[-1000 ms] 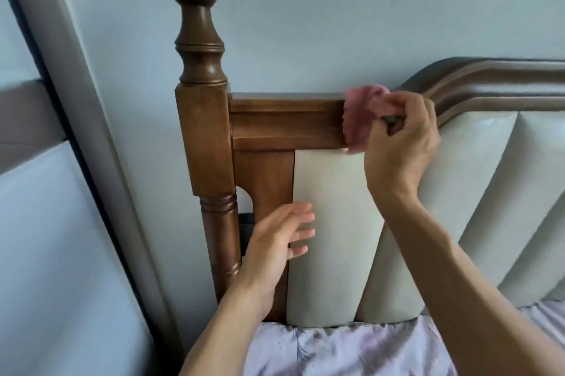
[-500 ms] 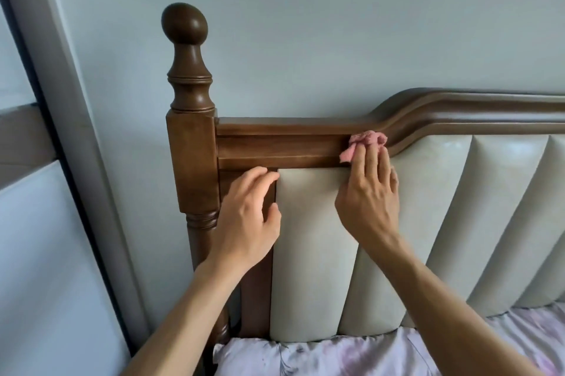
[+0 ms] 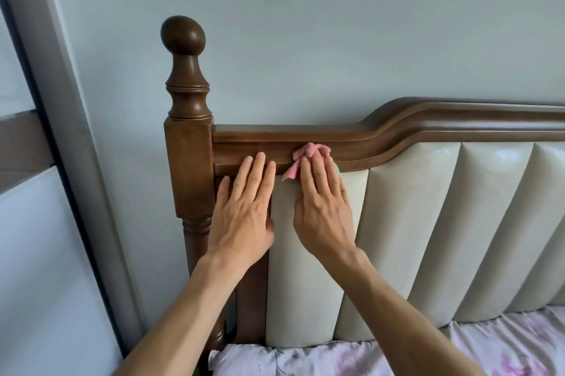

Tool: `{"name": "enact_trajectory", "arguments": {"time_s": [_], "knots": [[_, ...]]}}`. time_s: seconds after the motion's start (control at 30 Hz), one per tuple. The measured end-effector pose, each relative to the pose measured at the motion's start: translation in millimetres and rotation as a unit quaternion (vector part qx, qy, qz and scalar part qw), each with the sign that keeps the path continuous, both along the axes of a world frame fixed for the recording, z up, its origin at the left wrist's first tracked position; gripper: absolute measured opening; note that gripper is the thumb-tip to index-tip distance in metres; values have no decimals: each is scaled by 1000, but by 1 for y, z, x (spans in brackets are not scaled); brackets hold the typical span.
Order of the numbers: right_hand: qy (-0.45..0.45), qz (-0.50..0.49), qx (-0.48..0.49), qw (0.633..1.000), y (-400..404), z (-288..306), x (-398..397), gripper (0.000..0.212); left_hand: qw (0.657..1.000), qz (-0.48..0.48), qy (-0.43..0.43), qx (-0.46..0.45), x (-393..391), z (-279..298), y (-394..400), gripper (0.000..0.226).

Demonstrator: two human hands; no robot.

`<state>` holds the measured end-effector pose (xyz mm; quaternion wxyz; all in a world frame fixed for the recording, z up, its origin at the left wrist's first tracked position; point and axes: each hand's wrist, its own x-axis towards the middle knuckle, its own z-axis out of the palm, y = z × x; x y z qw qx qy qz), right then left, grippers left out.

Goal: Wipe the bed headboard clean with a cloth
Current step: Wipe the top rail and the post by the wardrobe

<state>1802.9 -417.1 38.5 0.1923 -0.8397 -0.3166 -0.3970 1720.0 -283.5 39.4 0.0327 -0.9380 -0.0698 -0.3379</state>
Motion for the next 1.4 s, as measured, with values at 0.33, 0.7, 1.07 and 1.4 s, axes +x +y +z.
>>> {"name": "enact_trajectory", "arguments": {"time_s": [0.33, 0.7, 1.07, 1.4], "knots": [[0, -46, 2, 999, -31, -25, 14, 67, 998, 40, 23, -37, -25, -33, 12, 87], [-91, 113, -172, 974, 39, -69, -11, 73, 999, 35, 39, 7, -41, -76, 33, 87], [-63, 82, -220, 970, 48, -99, -28, 69, 998, 25, 60, -9, -61, -116, 58, 65], [-168, 42, -292, 941, 33, -121, -23, 62, 952, -15, 26, -303, -79, -197, 13, 48]]}}
